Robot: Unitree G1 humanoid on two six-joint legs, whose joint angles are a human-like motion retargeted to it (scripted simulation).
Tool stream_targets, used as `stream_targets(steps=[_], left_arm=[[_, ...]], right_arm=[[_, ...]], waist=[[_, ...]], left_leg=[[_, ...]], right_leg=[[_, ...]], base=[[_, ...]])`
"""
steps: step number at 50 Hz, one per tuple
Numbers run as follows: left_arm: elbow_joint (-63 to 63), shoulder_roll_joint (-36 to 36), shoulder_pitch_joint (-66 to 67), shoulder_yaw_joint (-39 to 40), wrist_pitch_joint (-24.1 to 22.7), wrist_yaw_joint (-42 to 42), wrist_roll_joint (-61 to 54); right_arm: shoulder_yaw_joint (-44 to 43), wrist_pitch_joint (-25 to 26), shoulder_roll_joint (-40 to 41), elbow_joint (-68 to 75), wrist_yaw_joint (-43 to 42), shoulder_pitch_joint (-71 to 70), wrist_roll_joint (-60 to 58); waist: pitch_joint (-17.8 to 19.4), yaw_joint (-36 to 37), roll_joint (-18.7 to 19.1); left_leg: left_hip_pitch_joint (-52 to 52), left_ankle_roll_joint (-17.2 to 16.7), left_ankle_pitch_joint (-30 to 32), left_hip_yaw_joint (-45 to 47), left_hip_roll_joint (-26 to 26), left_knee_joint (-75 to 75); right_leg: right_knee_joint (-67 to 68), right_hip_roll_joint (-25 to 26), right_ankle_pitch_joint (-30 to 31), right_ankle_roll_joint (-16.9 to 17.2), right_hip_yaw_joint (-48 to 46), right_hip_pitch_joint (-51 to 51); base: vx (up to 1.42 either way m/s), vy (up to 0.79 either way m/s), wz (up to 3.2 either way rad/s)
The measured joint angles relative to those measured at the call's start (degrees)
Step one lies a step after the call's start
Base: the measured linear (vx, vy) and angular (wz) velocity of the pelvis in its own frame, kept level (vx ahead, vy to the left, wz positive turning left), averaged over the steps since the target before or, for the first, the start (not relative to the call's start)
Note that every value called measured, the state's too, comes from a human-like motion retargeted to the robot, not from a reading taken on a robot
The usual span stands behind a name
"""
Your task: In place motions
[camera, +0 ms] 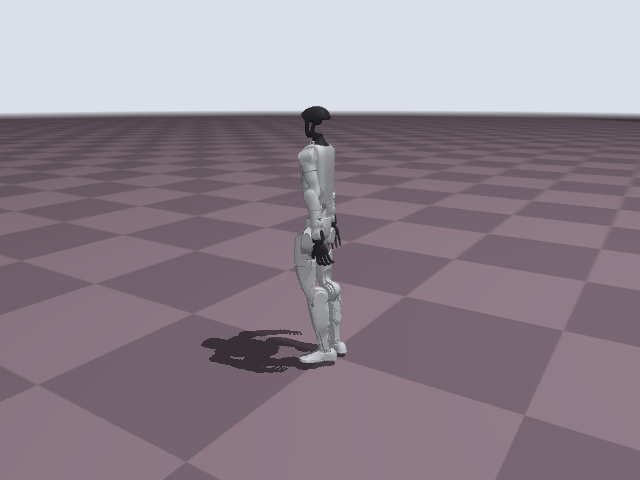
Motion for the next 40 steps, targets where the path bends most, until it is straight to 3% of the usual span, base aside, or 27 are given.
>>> stream_targets(steps=[13, 27, 40], left_arm=[[-1.6, -0.2, -0.7, 0.8, 0.3, -1.5, -4.0], [-4.2, 1.3, -2.0, -0.7, 0.1, -1.2, -3.4], [-1.3, 0.7, -2.2, -0.5, 0.7, -4.5, -0.9]], right_arm=[[-1.9, 1.3, -0.5, 1.3, -0.3, 6.8, -1.6], [-1.9, 0.0, 0.3, -11.2, 1.1, 4.6, 0.8], [-1.4, -0.1, 1.6, -8.0, 4.2, 4.2, -0.9]], waist=[[-1.7, -1.4, 0.8], [-1.0, -2.0, 1.3], [-2.4, -1.2, 1.6]], left_leg=[[-0.8, 0.5, 1.8, -0.8, 1.0, 0.1], [-0.2, 0.9, 3.1, 0.1, 1.2, 0.0], [-1.5, 1.6, 3.7, -0.4, 1.5, 0.1]], right_leg=[[-0.2, 1.1, -0.8, -0.7, 0.0, 0.0], [0.7, 1.1, -1.0, -1.8, 1.6, -0.8], [0.8, 1.4, -0.8, -2.4, 1.6, -2.0]], base=[[-0.01, -0.02, 0.03], [-0.02, 0.00, -0.06], [-0.01, 0.00, 0.00]])
